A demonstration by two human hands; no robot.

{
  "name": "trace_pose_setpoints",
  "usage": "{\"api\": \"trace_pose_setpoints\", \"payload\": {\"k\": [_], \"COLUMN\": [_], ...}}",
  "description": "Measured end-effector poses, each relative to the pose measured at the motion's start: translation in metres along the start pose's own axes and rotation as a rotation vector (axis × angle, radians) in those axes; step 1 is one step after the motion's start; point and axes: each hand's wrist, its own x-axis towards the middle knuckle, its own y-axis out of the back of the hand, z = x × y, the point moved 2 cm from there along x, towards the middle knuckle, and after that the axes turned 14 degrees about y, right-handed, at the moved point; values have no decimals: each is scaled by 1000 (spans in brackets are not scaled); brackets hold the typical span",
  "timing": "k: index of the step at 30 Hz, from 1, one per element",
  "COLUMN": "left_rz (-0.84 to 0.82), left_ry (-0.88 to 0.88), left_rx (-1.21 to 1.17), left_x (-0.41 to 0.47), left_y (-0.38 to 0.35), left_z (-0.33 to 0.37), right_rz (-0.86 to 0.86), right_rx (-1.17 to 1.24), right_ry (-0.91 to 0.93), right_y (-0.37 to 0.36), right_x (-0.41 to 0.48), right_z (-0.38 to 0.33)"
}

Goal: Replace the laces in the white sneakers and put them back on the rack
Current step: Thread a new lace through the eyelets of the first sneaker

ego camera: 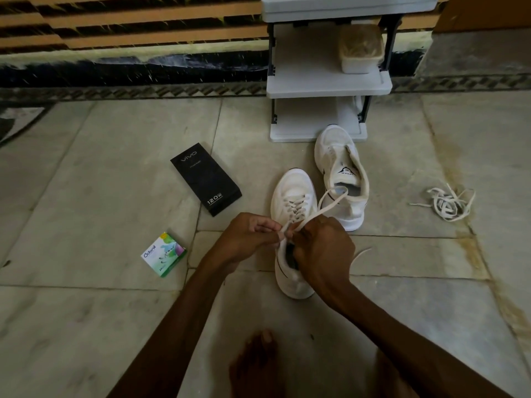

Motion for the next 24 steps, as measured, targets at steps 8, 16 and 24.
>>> {"api": "trace_pose_setpoints", "payload": {"k": [8,16,24], "left_rz": [-2,-25,-65], "left_ry": [22,-47,-9], "left_rx": [-57,94,99], "left_x": [9,14,18], "left_y": [1,5,10], "left_z": [-11,-6,0], "right_rz": [-44,-74,-156], "right_rx": [-196,-187,-179], "right_ry": [181,197,256], "right_y": [1,-3,5], "right_x": [4,10,21], "right_z": [-2,4,6]}}
